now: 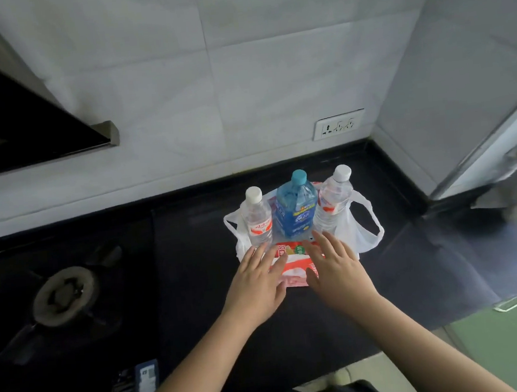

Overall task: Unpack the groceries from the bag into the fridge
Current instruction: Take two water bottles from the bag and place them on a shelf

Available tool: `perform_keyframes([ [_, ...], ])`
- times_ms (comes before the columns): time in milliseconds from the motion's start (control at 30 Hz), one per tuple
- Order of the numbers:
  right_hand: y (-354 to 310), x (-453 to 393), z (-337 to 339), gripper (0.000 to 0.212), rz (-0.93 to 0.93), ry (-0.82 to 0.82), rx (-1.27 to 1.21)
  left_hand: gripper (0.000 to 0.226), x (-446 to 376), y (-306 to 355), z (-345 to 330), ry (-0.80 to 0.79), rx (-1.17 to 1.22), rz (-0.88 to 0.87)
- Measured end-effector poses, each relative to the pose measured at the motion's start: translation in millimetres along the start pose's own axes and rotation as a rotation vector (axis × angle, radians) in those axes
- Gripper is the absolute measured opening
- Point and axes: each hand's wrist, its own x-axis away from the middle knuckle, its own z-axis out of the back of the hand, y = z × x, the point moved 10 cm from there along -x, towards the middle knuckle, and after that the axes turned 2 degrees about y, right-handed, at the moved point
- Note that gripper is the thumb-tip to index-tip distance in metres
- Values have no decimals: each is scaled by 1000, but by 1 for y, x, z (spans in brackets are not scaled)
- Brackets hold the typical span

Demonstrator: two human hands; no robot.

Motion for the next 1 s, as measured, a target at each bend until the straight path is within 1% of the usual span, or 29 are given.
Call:
perform_keyframes([
  [100, 7, -12, -3, 58, 35, -16, -14, 56, -8, -4, -8, -15, -28, 50],
  [233, 19, -23, -12, 58, 77, -68, -13, 60, -17, 0, -20, -40, 9, 109],
  [367, 29, -33, -17, 56, 138, -91, -51, 59, -31, 7, -28, -69, 9, 132],
  [433, 37, -39, -24, 55, 147, -129, -87, 57, -37, 6, -32, -60, 26, 149],
  [500, 45, -45, -33, 54, 134, -201, -130, 57, -43, 6, -34, -41, 77, 153],
  [567, 56, -50, -42, 50, 88, -279, -208, 58, -45, 7, -40, -49, 127, 143],
  [633, 67, -55, -47, 47, 28, -328, -287, 54, -47, 4, -46, -68, 169, 162],
  [733, 83, -61, -55, 44, -66, -397, -410, 47, -46, -10, -58, -139, 230, 290],
  [833, 96, -65, -62, 43, -181, -465, -549, 41, -45, -25, -62, -156, 218, 416],
  [933, 113, -70, -66, 41, -310, -451, -615, 34, -43, -42, -67, -162, 273, 585],
  [1000, 124, -75, -67, 39, -376, -397, -642, 27, -42, -54, -67, -116, 374, 726],
])
